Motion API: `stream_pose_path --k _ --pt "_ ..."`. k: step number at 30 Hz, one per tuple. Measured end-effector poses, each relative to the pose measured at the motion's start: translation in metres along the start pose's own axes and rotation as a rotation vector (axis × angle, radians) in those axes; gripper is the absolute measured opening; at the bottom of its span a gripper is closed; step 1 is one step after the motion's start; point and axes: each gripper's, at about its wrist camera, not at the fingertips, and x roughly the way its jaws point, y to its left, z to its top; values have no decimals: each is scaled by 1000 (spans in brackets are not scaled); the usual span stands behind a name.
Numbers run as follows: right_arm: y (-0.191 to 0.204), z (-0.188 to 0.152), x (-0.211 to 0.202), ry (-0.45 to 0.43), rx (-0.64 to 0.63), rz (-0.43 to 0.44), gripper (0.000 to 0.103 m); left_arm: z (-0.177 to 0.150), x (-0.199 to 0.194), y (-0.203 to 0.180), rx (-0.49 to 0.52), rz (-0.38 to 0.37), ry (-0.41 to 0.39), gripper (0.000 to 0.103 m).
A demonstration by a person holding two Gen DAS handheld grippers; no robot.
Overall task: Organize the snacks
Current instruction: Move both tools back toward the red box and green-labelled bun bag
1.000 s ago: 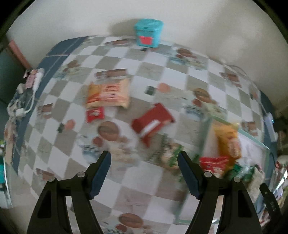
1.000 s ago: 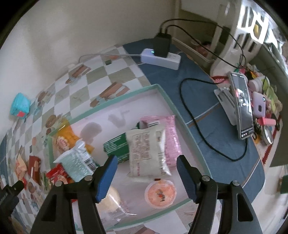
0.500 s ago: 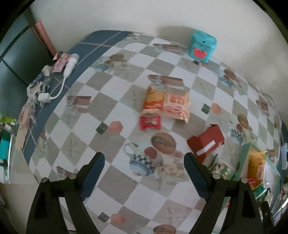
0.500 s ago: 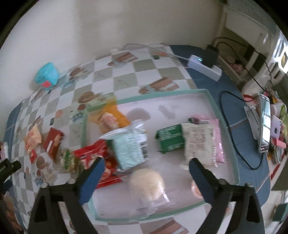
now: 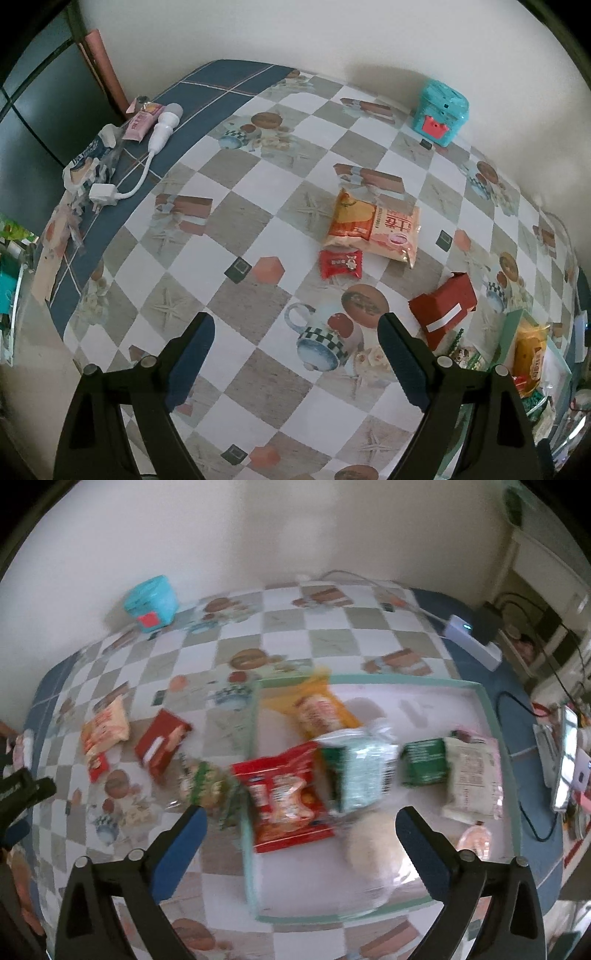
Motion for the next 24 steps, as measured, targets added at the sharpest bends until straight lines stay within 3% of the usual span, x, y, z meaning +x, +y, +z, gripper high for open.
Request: stream_pose_path --k 8,16,24 --pt "42 -9 4 32 -64 50 103 1 1 14 5 0 2 90" --pt "58 -13 16 78 -59 122 103 -1 6 15 24 -11 22 90" --pt "64 -12 29 107 -67 168 103 -11 30 -8 89 -56 110 90"
